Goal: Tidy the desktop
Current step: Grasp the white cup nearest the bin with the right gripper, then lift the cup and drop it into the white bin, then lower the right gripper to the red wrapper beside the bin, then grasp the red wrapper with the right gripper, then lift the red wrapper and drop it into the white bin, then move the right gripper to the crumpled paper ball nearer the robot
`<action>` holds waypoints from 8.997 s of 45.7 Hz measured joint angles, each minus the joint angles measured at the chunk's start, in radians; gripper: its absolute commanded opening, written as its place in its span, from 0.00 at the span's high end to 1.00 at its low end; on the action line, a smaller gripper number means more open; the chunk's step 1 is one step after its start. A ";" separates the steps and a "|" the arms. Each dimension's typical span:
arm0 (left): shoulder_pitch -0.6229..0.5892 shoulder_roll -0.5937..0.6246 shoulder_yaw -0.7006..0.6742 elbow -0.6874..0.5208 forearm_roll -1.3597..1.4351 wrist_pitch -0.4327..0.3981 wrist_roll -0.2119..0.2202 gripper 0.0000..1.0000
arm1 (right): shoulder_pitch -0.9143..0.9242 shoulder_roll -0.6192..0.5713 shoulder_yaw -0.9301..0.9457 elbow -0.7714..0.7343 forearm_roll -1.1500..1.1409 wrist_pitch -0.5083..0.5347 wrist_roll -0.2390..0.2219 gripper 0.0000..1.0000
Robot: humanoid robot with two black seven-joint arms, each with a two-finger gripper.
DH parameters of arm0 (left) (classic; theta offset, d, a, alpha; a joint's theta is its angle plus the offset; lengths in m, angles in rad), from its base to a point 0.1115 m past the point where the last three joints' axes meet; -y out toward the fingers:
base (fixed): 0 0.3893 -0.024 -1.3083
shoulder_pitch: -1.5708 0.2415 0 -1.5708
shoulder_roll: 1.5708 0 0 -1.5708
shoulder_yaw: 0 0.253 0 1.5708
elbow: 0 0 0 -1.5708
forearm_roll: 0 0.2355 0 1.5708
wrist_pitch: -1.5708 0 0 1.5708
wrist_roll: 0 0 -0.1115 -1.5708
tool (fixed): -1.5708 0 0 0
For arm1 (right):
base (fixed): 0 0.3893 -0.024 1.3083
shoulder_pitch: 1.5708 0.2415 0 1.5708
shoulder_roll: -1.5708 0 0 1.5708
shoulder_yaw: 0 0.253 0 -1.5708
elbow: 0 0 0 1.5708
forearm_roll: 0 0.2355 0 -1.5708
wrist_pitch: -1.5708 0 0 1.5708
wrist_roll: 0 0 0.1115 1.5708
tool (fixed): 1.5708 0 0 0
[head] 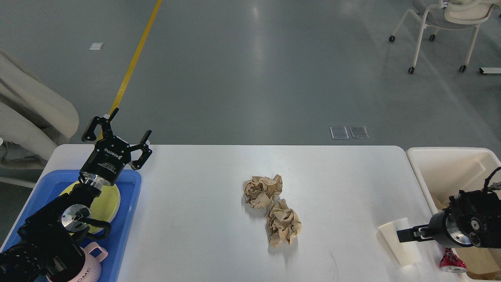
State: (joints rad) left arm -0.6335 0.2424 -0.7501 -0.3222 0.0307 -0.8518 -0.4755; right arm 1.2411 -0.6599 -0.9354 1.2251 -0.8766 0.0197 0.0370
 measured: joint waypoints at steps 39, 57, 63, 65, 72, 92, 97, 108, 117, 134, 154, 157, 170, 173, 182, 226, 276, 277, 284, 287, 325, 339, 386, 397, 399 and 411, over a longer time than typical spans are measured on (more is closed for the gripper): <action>0.000 0.001 0.000 0.000 0.000 -0.001 0.000 0.00 | -0.121 0.075 0.081 -0.113 0.094 -0.081 0.011 1.00; 0.000 0.001 -0.001 0.000 0.000 -0.001 0.000 0.00 | 0.668 -0.242 0.048 0.177 0.101 0.553 0.012 1.00; 0.000 0.002 -0.002 0.000 0.000 -0.001 0.000 0.00 | 1.078 -0.269 0.057 0.190 0.104 0.896 0.034 1.00; 0.000 0.002 -0.002 0.000 0.000 -0.001 0.000 0.00 | 1.193 -0.265 0.056 0.187 0.104 0.923 0.047 1.00; 0.000 0.002 -0.002 0.000 0.000 0.000 0.000 0.00 | 1.264 -0.262 0.013 0.150 0.079 0.940 0.057 1.00; 0.000 0.001 0.000 0.000 0.000 0.000 0.000 0.00 | 0.300 -0.159 -0.066 -0.589 0.021 0.322 0.102 1.00; 0.000 0.000 0.000 0.000 0.000 0.000 0.000 0.00 | -0.078 -0.035 -0.023 -0.796 0.169 0.160 0.108 1.00; 0.000 0.000 0.000 0.000 0.000 0.000 0.000 0.00 | -0.424 0.126 0.001 -1.010 0.328 0.062 0.077 0.22; 0.000 0.000 0.000 0.000 0.000 0.000 0.000 0.00 | -0.454 0.130 0.004 -1.015 0.340 0.050 0.075 0.00; 0.000 0.000 0.000 0.000 0.000 0.000 0.000 0.00 | -0.387 0.094 0.003 -1.002 0.336 0.064 0.081 0.00; 0.000 0.000 0.000 0.000 0.000 0.000 0.000 0.00 | 0.517 -0.092 -0.268 -0.379 0.117 0.302 0.111 0.00; 0.000 0.001 0.000 0.000 0.000 0.000 0.000 0.00 | 0.721 -0.096 -0.341 -0.195 0.103 0.409 0.112 0.00; 0.000 0.002 -0.001 0.000 0.000 0.000 0.000 0.00 | 1.373 -0.097 -0.171 0.301 0.152 0.912 0.114 0.00; 0.000 0.002 -0.002 0.000 0.000 0.000 0.000 0.00 | 1.386 -0.119 -0.112 0.325 0.203 0.933 0.113 0.00; 0.000 0.002 -0.002 0.000 0.000 0.000 0.000 0.00 | 1.304 -0.200 -0.110 0.368 0.219 0.940 0.096 0.00; 0.000 0.000 0.000 0.000 0.000 0.000 0.000 0.00 | -0.274 -0.094 0.312 -0.343 -0.161 0.161 0.015 0.00; 0.000 0.000 0.000 0.000 0.000 0.000 0.000 0.00 | -0.279 -0.093 0.323 -0.363 -0.126 0.062 0.028 1.00; 0.000 0.000 0.000 0.000 0.000 0.000 0.000 0.00 | -0.253 -0.110 0.322 -0.354 -0.124 0.067 0.028 1.00; 0.000 0.000 0.000 0.000 0.000 0.000 0.000 0.00 | 0.028 -0.250 0.310 -0.233 -0.125 0.183 0.029 1.00; 0.000 0.000 0.000 0.000 0.000 0.000 0.000 0.00 | 0.293 -0.343 0.302 -0.132 -0.129 0.400 0.029 1.00; 0.000 0.000 0.000 0.000 0.000 0.000 0.000 0.00 | 0.475 -0.266 0.039 -0.356 -0.198 0.482 0.035 1.00; 0.000 0.000 0.000 0.000 0.000 0.000 0.000 0.00 | -0.390 0.038 0.160 -0.882 0.085 0.060 0.036 0.84; 0.000 0.000 0.000 0.000 0.000 0.000 0.000 0.00 | 0.689 -0.123 -0.117 0.118 0.141 0.713 0.027 0.00; 0.000 0.000 0.000 0.000 0.000 0.000 0.000 0.00 | 1.350 0.017 -0.075 0.296 0.329 0.937 0.038 0.00; 0.000 0.001 0.000 0.000 0.000 0.000 0.000 0.00 | 1.362 0.016 -0.037 0.297 0.353 0.939 0.039 0.00; 0.000 0.000 0.000 0.000 0.000 0.000 0.000 0.00 | 1.062 0.052 0.020 0.239 0.423 0.897 0.027 0.00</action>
State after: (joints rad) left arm -0.6333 0.2422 -0.7501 -0.3222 0.0307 -0.8514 -0.4755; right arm 2.3034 -0.6077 -0.9157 1.4636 -0.4535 0.9164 0.0636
